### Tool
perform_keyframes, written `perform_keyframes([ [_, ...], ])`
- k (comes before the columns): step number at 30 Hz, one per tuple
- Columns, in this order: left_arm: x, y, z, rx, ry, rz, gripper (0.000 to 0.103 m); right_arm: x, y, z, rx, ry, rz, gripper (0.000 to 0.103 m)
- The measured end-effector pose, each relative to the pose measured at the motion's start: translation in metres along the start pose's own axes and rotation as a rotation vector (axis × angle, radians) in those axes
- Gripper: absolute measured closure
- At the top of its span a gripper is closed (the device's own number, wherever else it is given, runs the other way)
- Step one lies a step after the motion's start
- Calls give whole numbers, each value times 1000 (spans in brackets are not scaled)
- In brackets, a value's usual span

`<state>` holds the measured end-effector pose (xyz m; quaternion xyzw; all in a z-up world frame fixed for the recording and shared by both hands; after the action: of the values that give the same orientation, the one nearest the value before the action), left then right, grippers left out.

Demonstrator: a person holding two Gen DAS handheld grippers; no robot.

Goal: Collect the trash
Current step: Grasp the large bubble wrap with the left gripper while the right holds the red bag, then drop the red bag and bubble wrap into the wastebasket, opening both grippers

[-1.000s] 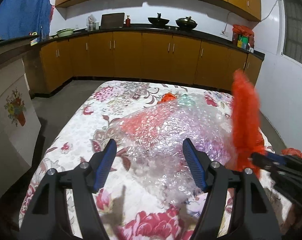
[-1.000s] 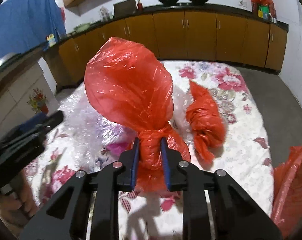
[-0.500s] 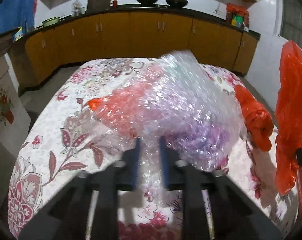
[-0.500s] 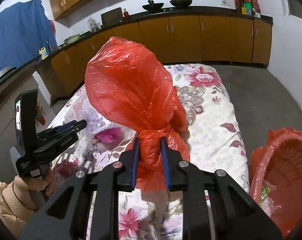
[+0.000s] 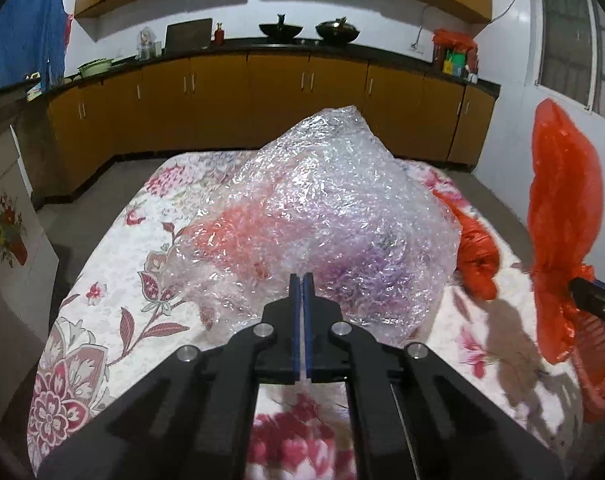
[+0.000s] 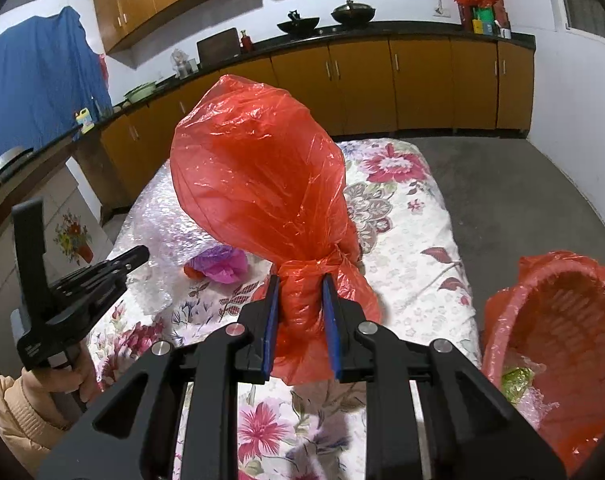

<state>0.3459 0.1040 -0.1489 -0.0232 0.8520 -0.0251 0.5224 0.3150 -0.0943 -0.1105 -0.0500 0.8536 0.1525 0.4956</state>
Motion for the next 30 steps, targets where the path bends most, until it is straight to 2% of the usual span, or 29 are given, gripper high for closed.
perform_keyframes([
  [12,-19,-66,-37,126,-47,26,100,-12,-52,-44,115,-61,40,82],
  [30,-6,-207,-56,355,-26,103,100,1,-171,-120,350,-116,186,82],
])
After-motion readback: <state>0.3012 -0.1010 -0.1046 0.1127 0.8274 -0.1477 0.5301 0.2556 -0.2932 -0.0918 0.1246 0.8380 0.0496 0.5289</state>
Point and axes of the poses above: each gripper's, at about its wrist camera, not at the fingertips, and z roughly the way its jaws point, y to its left, x to its underside, the point moved 10 cm from there along z, roughly the way its jaws point, and after that the axes turned 10 degrees about -y, right-handed, at the moved point
